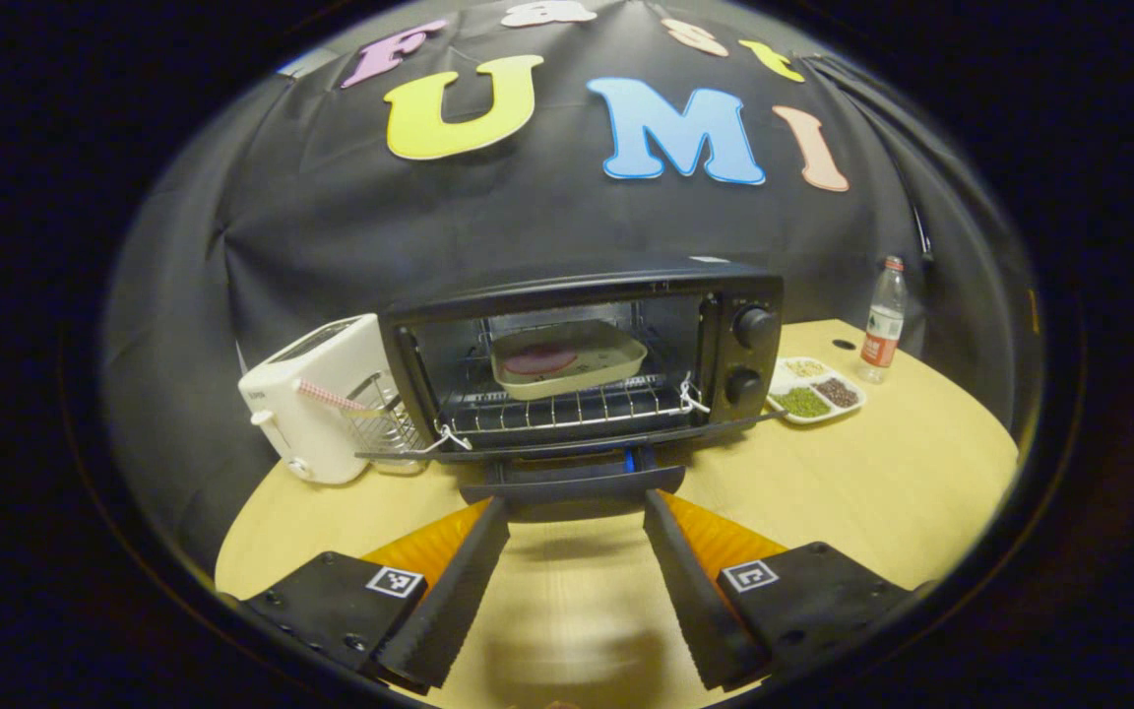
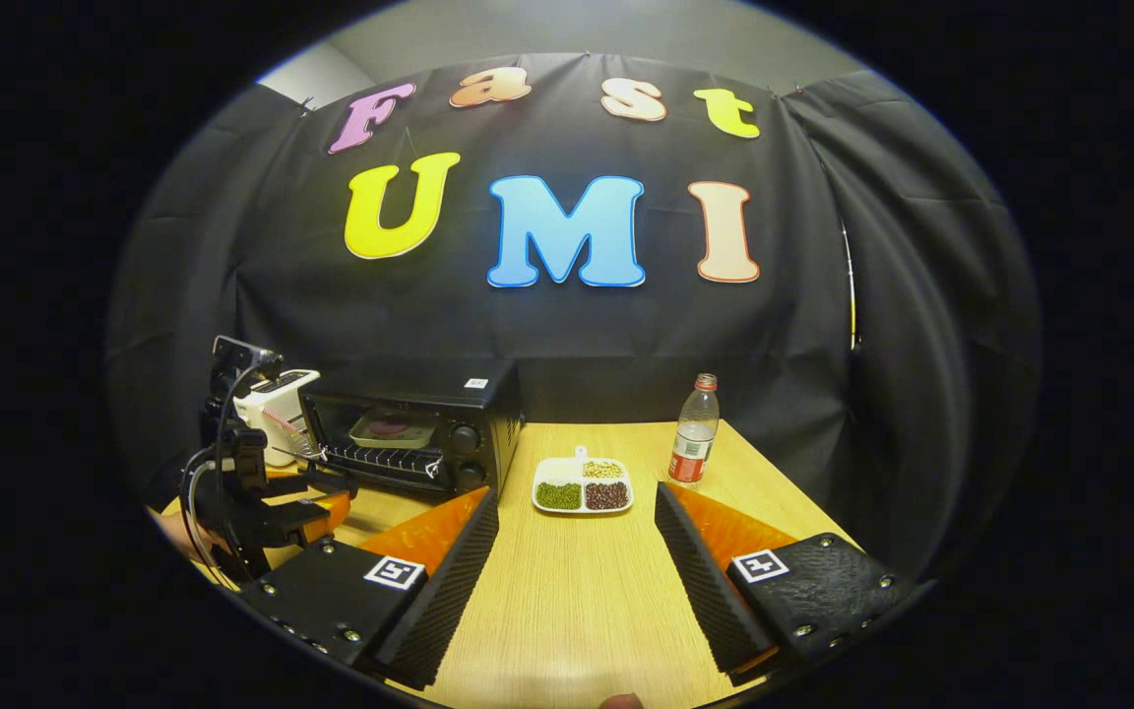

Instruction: Open the electric oven with the left hand, put the food in, and close the electric oven.

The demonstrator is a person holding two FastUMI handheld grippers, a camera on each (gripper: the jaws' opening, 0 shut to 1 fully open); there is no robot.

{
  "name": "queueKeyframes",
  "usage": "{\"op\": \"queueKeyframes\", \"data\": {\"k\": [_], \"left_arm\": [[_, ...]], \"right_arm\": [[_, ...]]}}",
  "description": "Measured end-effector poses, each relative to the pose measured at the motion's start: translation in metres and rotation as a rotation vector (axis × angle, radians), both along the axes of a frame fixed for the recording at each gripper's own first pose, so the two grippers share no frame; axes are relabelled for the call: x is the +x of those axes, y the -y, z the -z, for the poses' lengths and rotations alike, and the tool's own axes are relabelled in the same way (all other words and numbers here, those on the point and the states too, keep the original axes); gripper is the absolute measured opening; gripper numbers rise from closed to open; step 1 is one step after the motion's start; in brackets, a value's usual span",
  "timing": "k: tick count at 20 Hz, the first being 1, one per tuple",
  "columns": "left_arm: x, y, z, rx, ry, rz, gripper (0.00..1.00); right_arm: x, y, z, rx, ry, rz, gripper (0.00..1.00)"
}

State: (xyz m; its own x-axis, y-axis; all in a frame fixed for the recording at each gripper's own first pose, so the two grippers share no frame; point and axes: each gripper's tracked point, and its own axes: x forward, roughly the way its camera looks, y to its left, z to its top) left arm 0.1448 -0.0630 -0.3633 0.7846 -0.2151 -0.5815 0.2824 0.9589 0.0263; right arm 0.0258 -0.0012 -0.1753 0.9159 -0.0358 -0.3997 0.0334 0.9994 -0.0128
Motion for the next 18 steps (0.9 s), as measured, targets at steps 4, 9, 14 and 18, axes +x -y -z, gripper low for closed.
{"op": "queueKeyframes", "data": {"k": [4, 9, 14, 18], "left_arm": [[0.009, 0.001, -0.009, -0.009, 0.029, 0.008, 0.94], [0.022, 0.004, -0.022, -0.012, 0.075, 0.027, 0.98], [0.039, 0.013, -0.033, -0.036, 0.105, 0.056, 0.98], [0.052, 0.021, -0.072, -0.073, 0.188, 0.055, 0.94]], "right_arm": [[0.003, 0.000, 0.004, -0.006, -0.008, 0.011, 0.98], [0.005, -0.001, 0.005, -0.006, -0.012, 0.040, 0.98], [0.009, -0.003, 0.003, -0.009, -0.007, 0.057, 0.98], [0.015, -0.005, -0.011, 0.002, 0.027, 0.052, 0.98]]}}
